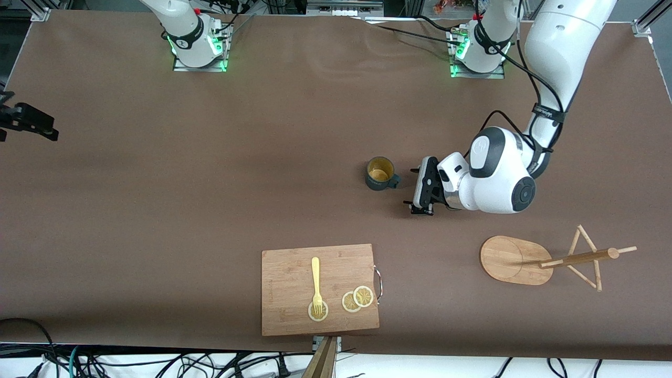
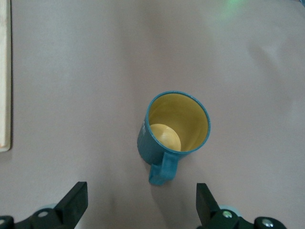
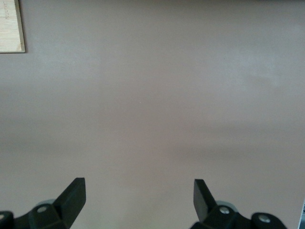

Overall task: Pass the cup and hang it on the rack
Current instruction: 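Lower the left gripper to the mug handle and close it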

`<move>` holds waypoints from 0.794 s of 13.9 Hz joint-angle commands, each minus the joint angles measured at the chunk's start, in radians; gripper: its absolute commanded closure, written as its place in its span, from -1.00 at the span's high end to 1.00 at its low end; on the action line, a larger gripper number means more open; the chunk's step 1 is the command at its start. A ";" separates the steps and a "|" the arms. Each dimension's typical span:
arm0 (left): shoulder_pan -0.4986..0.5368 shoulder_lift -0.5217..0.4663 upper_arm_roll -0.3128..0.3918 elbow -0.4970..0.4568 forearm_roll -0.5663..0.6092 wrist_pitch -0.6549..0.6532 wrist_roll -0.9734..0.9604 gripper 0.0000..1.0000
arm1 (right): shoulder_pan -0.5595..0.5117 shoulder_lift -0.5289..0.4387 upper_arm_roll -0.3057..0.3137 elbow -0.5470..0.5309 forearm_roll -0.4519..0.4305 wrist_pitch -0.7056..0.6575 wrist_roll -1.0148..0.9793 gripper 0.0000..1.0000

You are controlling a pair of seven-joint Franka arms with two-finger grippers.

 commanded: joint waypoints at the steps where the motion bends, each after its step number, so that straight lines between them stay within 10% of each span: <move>1: 0.023 -0.020 -0.006 -0.101 -0.133 0.092 0.212 1.00 | -0.026 -0.049 0.028 -0.082 0.021 0.003 0.011 1.00; 7: 0.034 0.015 -0.004 -0.250 -0.544 0.146 0.633 0.99 | -0.023 -0.028 0.037 -0.060 0.020 0.001 0.046 1.00; 10: 0.049 0.041 -0.006 -0.249 -0.601 0.140 0.718 0.55 | -0.025 -0.025 0.037 -0.055 0.023 0.007 0.049 1.00; 11: 0.048 0.053 -0.006 -0.247 -0.606 0.137 0.718 0.03 | -0.022 -0.025 0.037 -0.055 0.021 0.009 0.049 1.00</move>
